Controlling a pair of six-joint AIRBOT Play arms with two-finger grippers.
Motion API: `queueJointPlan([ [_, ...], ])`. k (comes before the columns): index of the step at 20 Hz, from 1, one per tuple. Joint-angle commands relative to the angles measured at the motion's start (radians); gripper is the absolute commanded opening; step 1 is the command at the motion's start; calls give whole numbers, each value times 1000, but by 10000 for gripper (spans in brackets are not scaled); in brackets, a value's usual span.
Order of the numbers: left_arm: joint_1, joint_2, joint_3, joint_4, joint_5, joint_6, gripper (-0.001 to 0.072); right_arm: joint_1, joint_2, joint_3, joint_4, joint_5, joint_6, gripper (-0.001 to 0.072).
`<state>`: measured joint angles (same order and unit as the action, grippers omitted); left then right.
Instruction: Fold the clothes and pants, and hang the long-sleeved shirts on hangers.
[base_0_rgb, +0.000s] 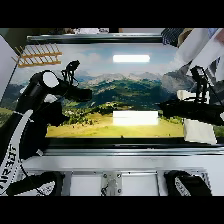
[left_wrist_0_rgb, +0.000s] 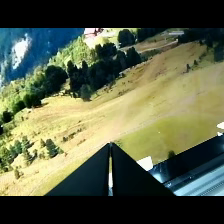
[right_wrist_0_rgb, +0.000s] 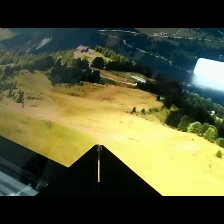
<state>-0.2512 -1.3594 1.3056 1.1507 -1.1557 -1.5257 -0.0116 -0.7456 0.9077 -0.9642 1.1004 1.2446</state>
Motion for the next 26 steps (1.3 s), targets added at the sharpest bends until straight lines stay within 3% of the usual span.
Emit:
queueJointPlan([
  [1, 1, 0, 0, 0, 0, 0, 7, 1, -1, 0, 0, 0, 0, 16],
  [13, 0, 0, 1, 2, 25, 18, 6, 1, -1, 0, 0, 0, 0, 16],
  [16, 74, 27, 41, 219, 85, 4, 23, 1, -1, 0, 0, 0, 0, 16],
  [17, 116, 38, 71, 321, 86, -1, 299, 1, -1, 0, 0, 1, 0, 16],
  [18, 169, 44, 103, 413, 90, -8, 720, 1, -1, 0, 1, 1, 0, 16],
  [21, 360, 34, 150, 561, 120, -47, 712, 1, -1, 0, 0, 10, 1, 17],
  [26, 597, -127, 150, 552, 143, -60, 712, 1, -1, 0, 1, 31, 20, 16],
])
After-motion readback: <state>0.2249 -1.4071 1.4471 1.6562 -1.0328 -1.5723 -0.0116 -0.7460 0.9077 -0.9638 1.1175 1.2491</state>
